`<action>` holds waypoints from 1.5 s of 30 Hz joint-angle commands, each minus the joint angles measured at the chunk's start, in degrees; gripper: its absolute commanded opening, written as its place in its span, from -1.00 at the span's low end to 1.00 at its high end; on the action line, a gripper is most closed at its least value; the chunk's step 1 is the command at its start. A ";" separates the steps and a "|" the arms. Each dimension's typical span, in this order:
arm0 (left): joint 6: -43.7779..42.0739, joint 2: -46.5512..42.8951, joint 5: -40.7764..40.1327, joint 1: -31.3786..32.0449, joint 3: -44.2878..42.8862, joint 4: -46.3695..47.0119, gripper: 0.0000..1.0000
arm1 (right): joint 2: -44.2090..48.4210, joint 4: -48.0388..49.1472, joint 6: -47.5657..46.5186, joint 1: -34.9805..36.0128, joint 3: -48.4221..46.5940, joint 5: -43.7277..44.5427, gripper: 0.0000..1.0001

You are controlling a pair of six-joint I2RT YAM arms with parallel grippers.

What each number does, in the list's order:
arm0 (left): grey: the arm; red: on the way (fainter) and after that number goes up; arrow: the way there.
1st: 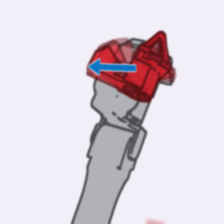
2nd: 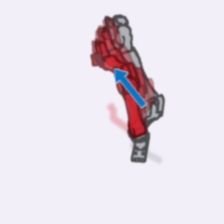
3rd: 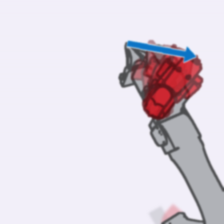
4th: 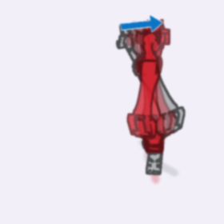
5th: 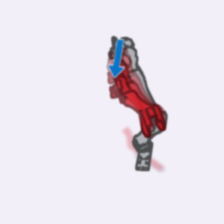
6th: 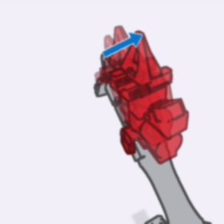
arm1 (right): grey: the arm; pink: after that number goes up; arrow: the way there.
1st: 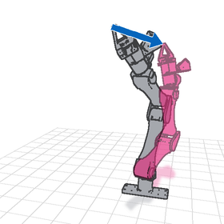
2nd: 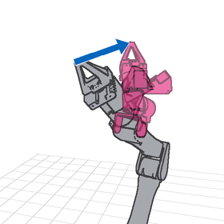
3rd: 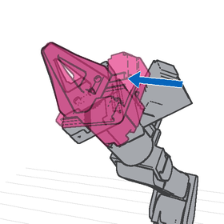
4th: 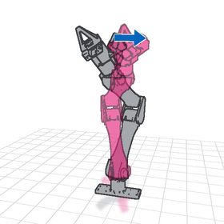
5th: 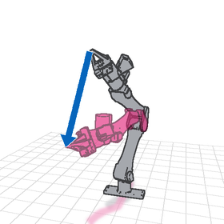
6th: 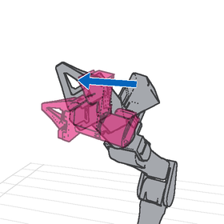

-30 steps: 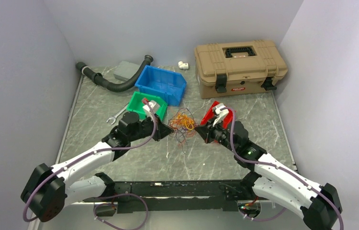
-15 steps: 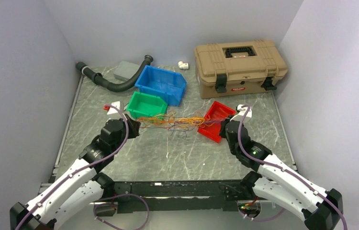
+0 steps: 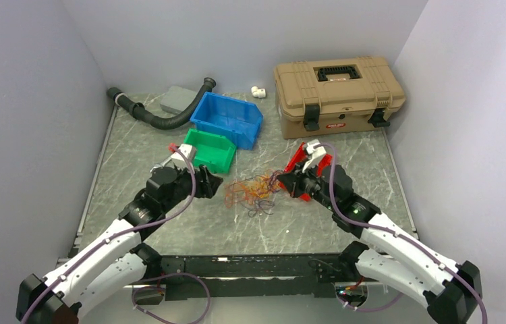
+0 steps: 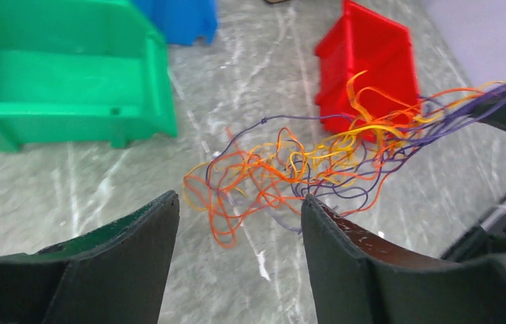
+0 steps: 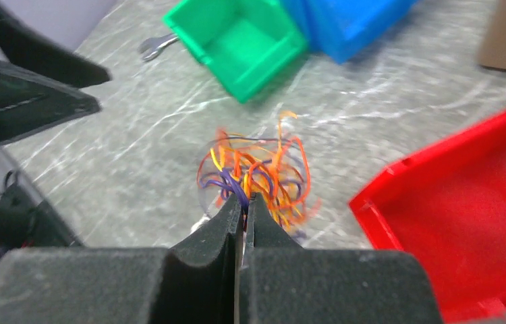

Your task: Untangle the cables

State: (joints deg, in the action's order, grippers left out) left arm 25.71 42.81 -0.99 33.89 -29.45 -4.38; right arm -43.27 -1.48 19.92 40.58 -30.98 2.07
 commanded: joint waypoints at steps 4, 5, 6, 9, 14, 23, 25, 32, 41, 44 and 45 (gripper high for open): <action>-8.05 3.81 12.17 2.24 -2.25 12.23 0.48 | -5.23 1.67 -3.91 -0.06 -9.93 -14.02 -1.00; -8.66 4.65 13.29 2.56 -2.55 13.81 0.49 | -5.36 1.65 -4.05 -0.05 -10.50 -13.93 -1.00; -9.08 5.64 14.77 2.79 -2.74 15.79 0.49 | -5.48 1.65 -4.06 -0.01 -11.07 -13.79 -1.00; -9.85 9.34 18.22 3.90 -3.33 21.03 0.48 | -6.04 1.65 -3.88 -0.02 -13.08 -13.79 -1.00; -10.03 15.85 20.33 5.22 -4.98 26.47 0.48 | -7.66 0.11 -3.30 -0.06 -16.15 -14.97 -1.00; -11.16 24.56 24.13 7.01 -8.36 31.36 0.45 | -8.46 0.86 -0.01 -0.05 -19.35 -16.23 -1.00; -9.77 26.71 25.83 7.11 -8.70 34.15 0.29 | -8.19 1.13 1.28 -0.04 -19.17 -16.81 -1.00; -8.63 28.29 23.62 6.92 -9.12 34.12 -1.00 | -5.16 -4.55 1.63 -0.14 -19.46 -0.33 -1.00; -2.80 19.06 7.16 2.19 -0.78 23.07 -1.00 | 2.74 -18.47 5.13 -0.28 -18.12 40.18 -1.00; -2.52 16.86 12.98 0.54 2.70 26.79 -1.00 | 6.04 -14.25 1.24 -0.32 -15.89 33.99 -1.00; -2.96 16.66 14.65 0.52 2.88 27.27 -1.00 | 6.58 -12.12 -0.29 -0.31 -15.26 28.68 -1.00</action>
State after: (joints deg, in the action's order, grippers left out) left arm 21.39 61.73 11.90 35.73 -29.08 21.54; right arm -40.16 -17.96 23.40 40.51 -47.64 31.05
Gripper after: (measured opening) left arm 0.014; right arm 0.025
